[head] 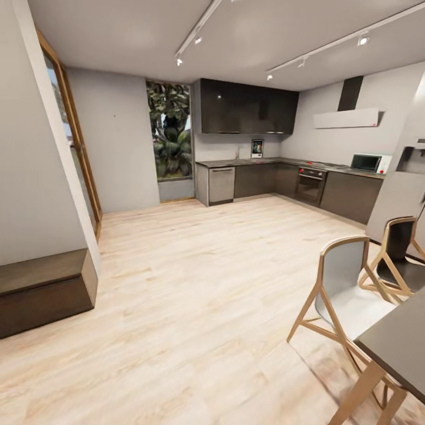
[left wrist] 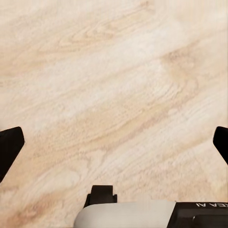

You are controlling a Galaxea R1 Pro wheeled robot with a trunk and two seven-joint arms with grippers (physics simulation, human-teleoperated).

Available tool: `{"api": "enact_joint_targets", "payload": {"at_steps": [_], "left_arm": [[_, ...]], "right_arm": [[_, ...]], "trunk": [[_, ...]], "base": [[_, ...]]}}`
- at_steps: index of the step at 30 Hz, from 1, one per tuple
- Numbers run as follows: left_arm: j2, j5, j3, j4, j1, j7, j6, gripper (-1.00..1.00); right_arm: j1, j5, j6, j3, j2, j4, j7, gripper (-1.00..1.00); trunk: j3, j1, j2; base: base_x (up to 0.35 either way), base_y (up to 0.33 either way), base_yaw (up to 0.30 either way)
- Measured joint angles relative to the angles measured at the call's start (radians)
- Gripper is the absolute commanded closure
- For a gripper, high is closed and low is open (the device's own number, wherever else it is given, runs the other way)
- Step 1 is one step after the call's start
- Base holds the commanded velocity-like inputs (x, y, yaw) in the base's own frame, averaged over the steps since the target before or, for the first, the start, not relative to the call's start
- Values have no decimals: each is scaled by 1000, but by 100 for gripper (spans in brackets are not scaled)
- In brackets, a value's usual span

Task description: Pick up the poster from the kitchen countertop and hang it on one of the wall nails in the kitchen.

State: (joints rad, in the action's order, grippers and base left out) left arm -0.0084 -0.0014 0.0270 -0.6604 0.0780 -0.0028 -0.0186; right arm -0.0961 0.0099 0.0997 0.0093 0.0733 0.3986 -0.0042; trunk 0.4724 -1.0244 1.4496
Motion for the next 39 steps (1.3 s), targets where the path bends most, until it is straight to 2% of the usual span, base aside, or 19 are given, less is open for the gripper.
{"api": "enact_joint_targets", "payload": {"at_steps": [22,39], "left_arm": [[1,0,1,0,0,0,-1,-100],[1,0,1,0,0,0,-4,-100]], "right_arm": [[0,0,0,-1,0,-2,0,-100],[0,0,0,-1,0,-2,0,-100]], "trunk": [[0,0,0],[0,0,0]], "base": [[331,109,0],[338,6,0]]}}
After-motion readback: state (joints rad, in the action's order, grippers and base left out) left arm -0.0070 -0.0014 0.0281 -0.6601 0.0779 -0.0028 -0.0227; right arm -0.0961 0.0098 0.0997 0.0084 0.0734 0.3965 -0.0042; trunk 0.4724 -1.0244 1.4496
